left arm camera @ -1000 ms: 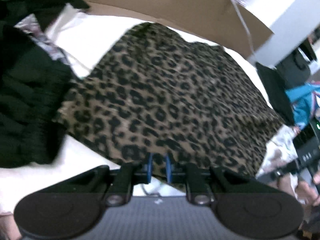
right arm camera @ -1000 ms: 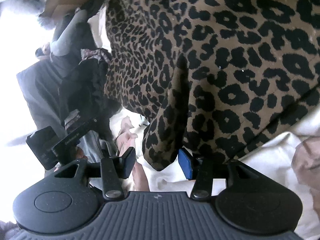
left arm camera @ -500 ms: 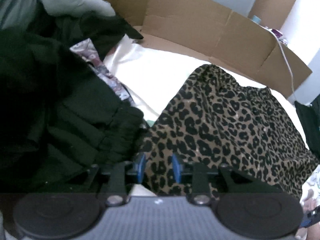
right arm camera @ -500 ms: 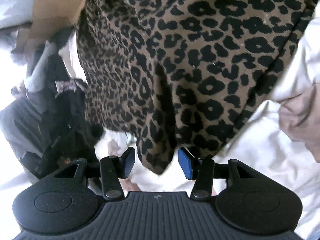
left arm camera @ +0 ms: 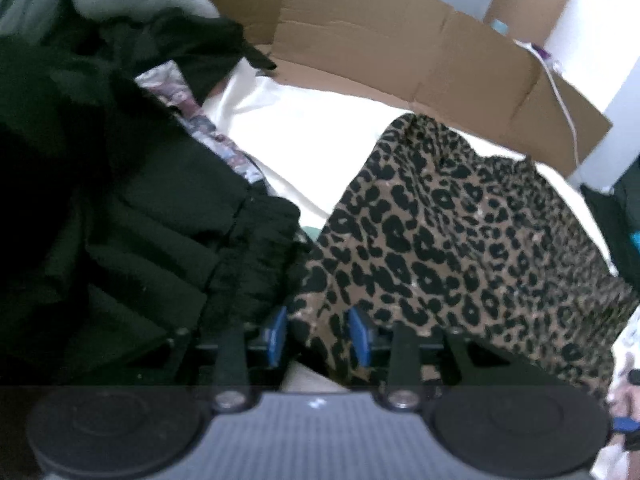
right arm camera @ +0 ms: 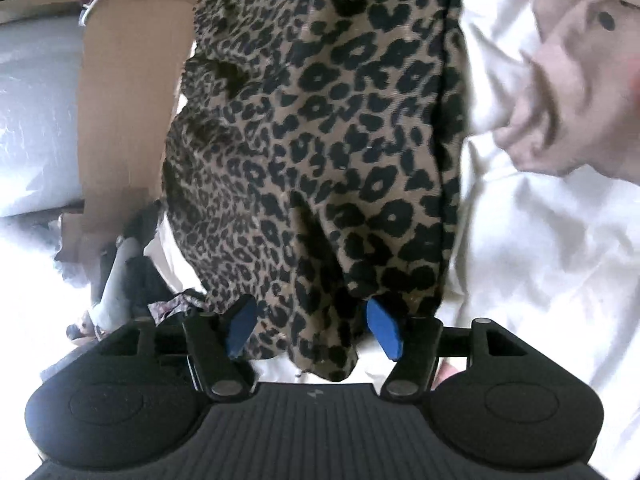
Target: Fold clothes
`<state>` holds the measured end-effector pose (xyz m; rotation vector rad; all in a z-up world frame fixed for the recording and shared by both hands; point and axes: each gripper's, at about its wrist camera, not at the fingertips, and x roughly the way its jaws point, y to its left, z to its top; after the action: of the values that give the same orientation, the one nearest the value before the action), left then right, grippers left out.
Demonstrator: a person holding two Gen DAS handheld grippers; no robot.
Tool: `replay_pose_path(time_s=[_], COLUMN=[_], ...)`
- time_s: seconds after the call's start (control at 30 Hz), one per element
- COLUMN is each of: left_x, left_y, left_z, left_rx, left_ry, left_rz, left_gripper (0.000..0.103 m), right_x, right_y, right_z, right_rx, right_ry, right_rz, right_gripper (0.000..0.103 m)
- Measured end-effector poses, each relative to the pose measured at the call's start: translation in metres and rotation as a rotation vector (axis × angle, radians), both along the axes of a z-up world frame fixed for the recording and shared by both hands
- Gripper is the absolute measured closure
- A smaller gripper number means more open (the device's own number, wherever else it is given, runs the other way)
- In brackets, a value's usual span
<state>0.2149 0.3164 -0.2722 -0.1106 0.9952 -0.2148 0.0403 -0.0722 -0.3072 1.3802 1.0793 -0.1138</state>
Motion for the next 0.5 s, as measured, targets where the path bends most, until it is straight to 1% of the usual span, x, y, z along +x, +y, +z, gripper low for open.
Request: replay_pose_path(time_s=[0.13,0.23,0.3,0.33,0.37,0.4,0.43,0.47,0.5], left_x=[0.007,0.009,0.01,0.01,0.01,0.011,0.014,0.017,0.02], left_y=[0.0,0.002,0.003,0.004,0.004,0.005,0.006,0.008,0.011], left_z=[-0.015,-0.022,-0.027,-0.027,-0.028,-0.027,-0.027,-0.026,-0.025], left_rx=[0.008,-0.008,-0.017,-0.017,-0.018,-0.012,0.002,0.017,-0.001], left_ry=[0.016,0.033,0.04,0.041,0.046,0.058,0.077,0.097,0.113], left_rz=[-0.029,-0.034,-0.037,-0.038,-0.034,-0.027,-0.01,0.012,0.032], left_gripper=[0.066,0.062,0.062,0.064,0.065,0.073,0.094,0.095,0.098], right_x=[-0.003,-0.004,-0.006,-0.007,-0.008,-0.008,-0.007,-0.008,-0.008], right_y=[0.008,0.014,0.018,0.019,0.02,0.02,0.02,0.019,0.018], right_z=[-0.011,-0.018,-0.021,-0.022,-0.023,-0.023,-0.022,-0.022,-0.021], right_rx=[0.03,0.047,0.055,0.059,0.062,0.068,0.073,0.078,0.08], right_ry=[0.003,0.018,0.033,0.038,0.038,0.031,0.02,0.013,0.009], right_rz=[-0.017,-0.018,-0.018,-0.021,-0.023,-0.025,-0.029,-0.033,-0.035], right_gripper=[0.035,0.034,0.035,0.036,0.041,0.045,0.054,0.064,0.072])
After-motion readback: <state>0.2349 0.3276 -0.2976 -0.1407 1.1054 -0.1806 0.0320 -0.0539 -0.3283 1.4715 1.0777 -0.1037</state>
